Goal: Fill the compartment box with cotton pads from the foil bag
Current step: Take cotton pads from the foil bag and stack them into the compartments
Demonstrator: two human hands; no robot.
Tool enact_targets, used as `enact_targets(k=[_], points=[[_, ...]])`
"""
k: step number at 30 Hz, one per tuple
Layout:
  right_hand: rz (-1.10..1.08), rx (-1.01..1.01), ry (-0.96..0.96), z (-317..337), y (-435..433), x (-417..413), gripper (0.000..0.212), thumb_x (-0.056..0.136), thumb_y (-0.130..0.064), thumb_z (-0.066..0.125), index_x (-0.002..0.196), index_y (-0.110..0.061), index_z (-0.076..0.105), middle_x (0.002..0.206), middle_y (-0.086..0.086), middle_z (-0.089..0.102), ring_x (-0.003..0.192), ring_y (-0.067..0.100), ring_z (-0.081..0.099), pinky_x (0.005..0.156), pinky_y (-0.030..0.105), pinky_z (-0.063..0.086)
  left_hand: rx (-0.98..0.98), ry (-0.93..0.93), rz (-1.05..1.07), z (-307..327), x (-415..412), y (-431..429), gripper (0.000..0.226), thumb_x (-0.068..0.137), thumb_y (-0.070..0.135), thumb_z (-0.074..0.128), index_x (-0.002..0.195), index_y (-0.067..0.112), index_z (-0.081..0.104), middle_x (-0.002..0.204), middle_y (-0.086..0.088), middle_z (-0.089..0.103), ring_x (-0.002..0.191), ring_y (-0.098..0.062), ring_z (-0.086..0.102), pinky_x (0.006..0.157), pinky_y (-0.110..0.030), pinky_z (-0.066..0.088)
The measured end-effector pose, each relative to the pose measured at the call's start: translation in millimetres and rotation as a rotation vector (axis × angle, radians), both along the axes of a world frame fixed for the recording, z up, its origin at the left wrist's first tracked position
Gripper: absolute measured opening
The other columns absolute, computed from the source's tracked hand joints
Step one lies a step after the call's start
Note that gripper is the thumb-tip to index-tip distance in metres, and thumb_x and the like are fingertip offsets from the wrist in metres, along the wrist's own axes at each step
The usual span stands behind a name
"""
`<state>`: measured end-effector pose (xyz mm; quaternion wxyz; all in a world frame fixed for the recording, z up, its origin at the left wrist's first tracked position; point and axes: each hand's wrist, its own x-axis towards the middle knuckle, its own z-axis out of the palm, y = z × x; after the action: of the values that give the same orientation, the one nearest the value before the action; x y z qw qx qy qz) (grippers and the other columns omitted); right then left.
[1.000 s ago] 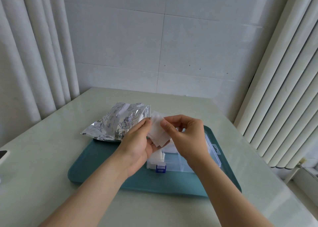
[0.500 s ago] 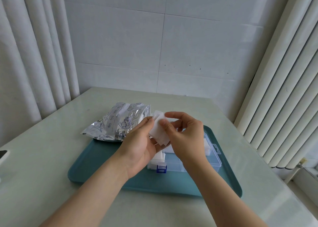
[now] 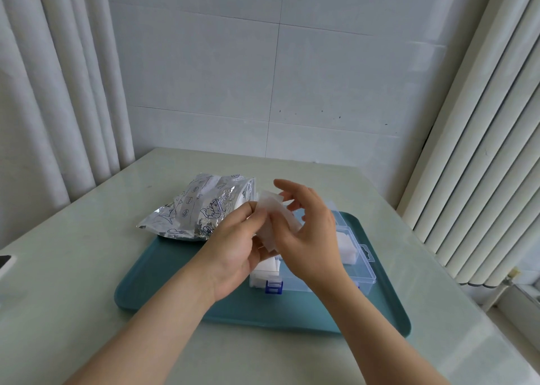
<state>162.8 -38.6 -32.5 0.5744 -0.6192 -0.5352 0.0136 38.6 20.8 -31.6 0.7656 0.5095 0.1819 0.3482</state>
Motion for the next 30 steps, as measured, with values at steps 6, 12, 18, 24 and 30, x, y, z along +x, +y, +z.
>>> enact_targets(k=[6, 12, 18, 24, 30], points=[[0.039, -0.047, 0.264, 6.7, -0.5, 3.5, 0.01, 0.092, -0.028, 0.074, 0.087, -0.032, 0.081, 0.092, -0.013, 0.077, 0.099, 0.016, 0.07, 0.075, 0.045, 0.063, 0.234, 0.146, 0.055, -7.5, 0.5, 0.5, 0.028, 0.114, 0.024, 0.047, 0.129, 0.005, 0.063, 0.113, -0.014, 0.078, 0.101, -0.028, 0.077, 0.089, -0.043, 0.063], [0.142, -0.05, 0.626, 17.7, -8.1, 8.7, 0.011, 0.093, -0.014, 0.074, 0.089, -0.014, 0.084, 0.09, 0.001, 0.081, 0.084, 0.006, 0.072, 0.069, 0.015, 0.054, 0.272, 0.189, 0.057, -10.2, 0.2, 4.7, 0.027, 0.114, 0.011, 0.044, 0.127, 0.006, 0.067, 0.119, -0.017, 0.075, 0.109, -0.032, 0.075, 0.088, -0.042, 0.064], [0.073, 0.221, 0.682, 18.8, -5.0, 12.4, 0.01, 0.097, -0.021, 0.075, 0.102, -0.016, 0.082, 0.095, 0.0, 0.082, 0.09, 0.008, 0.075, 0.08, 0.017, 0.055, 0.16, 0.17, 0.128, -12.6, 0.5, 9.1, 0.03, 0.115, 0.01, 0.039, 0.128, 0.003, 0.066, 0.121, -0.022, 0.073, 0.104, -0.035, 0.077, 0.086, -0.044, 0.064], [0.082, 0.092, 0.489, 14.3, -2.5, 16.1, 0.001, 0.091, -0.017, 0.082, 0.092, -0.017, 0.082, 0.088, 0.001, 0.081, 0.088, 0.02, 0.076, 0.083, 0.035, 0.062, -0.102, 0.036, 0.163, -3.4, 0.9, 6.7, 0.038, 0.116, 0.024, 0.039, 0.124, -0.002, 0.067, 0.115, -0.027, 0.075, 0.102, -0.037, 0.077, 0.082, -0.047, 0.065], [0.019, -0.026, 0.394, 6.1, -0.5, 7.0, 0.003, 0.088, -0.019, 0.084, 0.086, -0.02, 0.082, 0.079, -0.009, 0.078, 0.071, -0.001, 0.067, 0.067, 0.017, 0.053, -0.179, -0.038, 0.059, 1.2, -0.6, 4.9, 0.044, 0.111, 0.02, 0.035, 0.128, -0.004, 0.068, 0.121, -0.029, 0.072, 0.104, -0.033, 0.074, 0.09, -0.046, 0.064]])
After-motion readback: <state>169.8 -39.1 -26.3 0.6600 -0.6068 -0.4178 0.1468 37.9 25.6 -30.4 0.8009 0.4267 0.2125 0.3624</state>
